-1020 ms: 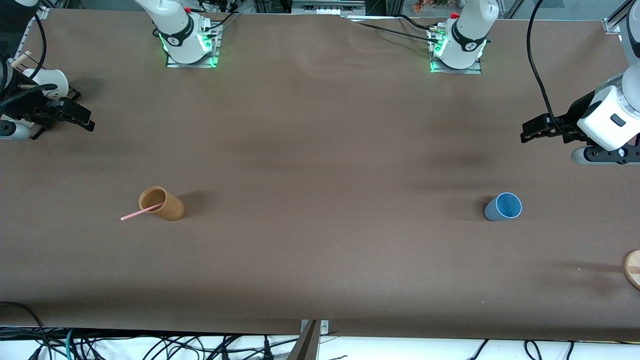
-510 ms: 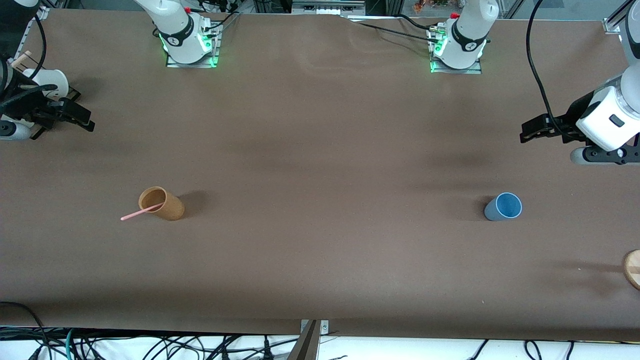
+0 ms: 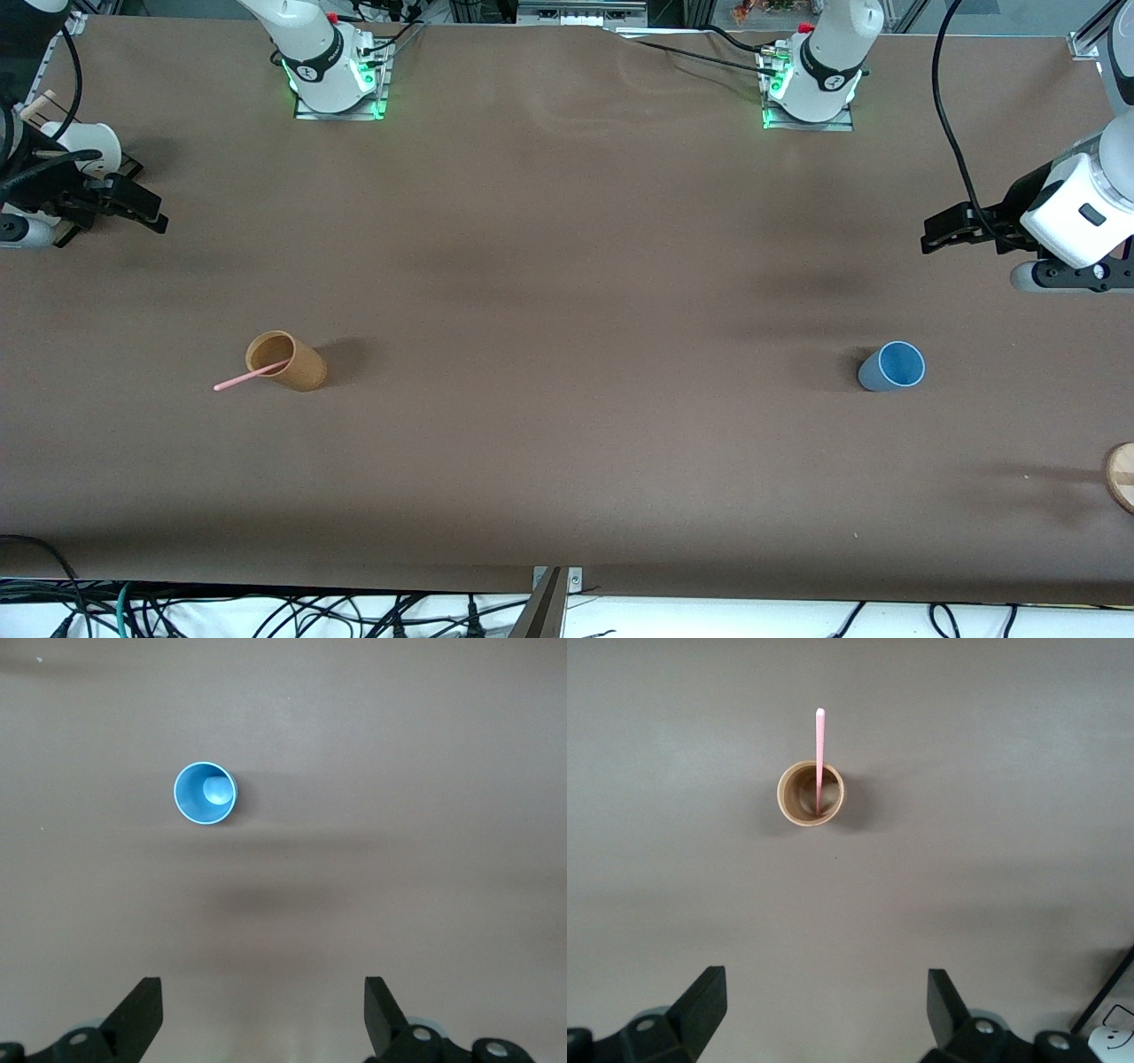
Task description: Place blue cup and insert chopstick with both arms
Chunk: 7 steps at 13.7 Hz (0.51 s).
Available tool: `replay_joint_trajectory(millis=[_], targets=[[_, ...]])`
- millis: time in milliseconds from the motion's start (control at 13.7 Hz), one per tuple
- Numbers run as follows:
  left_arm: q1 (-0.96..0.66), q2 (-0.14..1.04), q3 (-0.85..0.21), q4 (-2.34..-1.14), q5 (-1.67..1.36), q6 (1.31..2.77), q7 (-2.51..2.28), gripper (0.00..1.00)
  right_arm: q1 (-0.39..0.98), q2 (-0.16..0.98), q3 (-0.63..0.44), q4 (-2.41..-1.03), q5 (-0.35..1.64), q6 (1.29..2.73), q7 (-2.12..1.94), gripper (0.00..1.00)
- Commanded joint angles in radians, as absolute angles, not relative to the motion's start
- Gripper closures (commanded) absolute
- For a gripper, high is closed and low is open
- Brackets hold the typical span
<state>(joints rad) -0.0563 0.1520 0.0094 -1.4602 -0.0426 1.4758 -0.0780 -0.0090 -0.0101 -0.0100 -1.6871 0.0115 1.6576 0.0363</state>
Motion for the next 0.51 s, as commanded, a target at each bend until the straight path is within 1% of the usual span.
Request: replay_joint_trajectory(millis=[0, 219, 437], targets=[[-0.051, 0.159, 0.000, -1.457, -0.037, 1.474, -0.100, 0.00, -0.012, -0.005, -0.005, -1.667, -0.002, 1.651, 0.046, 0.00], [-0.061, 0.164, -0.003, -1.459, -0.031, 1.477, -0.097, 0.00, -0.006, 0.001, -0.002, -1.669, -0.002, 1.649, 0.043, 0.00], [-0.064, 0.212, -0.014, -1.457, -0.029, 1.479, -0.095, 0.00, 0.006, 0.038, -0.006, -1.637, -0.015, 1.646, 0.040, 0.00]])
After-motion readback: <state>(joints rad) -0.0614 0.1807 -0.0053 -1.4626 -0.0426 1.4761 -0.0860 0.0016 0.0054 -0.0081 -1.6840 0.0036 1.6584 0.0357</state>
